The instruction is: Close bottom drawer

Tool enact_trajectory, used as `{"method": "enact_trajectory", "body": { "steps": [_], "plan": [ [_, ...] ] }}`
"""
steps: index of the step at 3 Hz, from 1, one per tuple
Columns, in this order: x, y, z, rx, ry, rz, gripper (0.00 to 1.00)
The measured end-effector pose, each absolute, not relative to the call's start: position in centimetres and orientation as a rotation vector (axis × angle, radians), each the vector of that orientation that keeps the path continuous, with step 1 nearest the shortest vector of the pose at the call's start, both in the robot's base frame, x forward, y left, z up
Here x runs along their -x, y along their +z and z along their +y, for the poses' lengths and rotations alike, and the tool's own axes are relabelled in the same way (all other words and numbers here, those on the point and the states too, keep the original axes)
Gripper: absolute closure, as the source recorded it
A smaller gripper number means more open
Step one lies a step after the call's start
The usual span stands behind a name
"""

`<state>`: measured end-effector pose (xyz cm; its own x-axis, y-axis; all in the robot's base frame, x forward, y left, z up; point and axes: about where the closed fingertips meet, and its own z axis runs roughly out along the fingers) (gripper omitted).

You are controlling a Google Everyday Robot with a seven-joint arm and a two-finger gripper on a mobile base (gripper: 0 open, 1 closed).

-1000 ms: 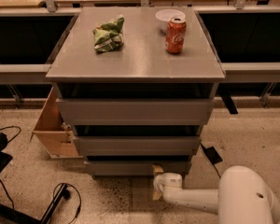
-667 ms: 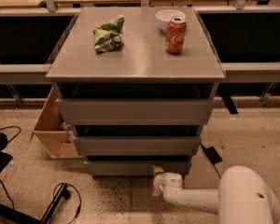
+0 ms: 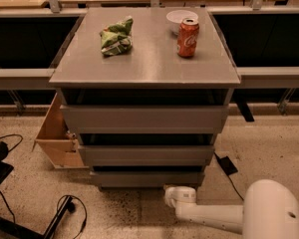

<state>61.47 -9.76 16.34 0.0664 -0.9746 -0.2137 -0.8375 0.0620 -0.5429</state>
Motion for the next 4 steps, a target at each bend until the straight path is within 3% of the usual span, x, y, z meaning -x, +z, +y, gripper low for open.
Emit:
{"method": "enact_trajectory", "body": {
  "steps": [1, 2, 3, 4],
  "plan": [
    [-59.5, 23.4, -14.2, 1.735, -0.479, 1.847, 0.85],
    [-55.9, 30.3, -19.4, 1.63, -0.644, 1.928, 1.0],
    [-52.3, 30.1, -20.8, 1.657, -0.686, 1.972, 1.0],
    [-52.4, 30.1, -20.7, 1.656, -0.685, 1.972, 1.0]
  ]
}}
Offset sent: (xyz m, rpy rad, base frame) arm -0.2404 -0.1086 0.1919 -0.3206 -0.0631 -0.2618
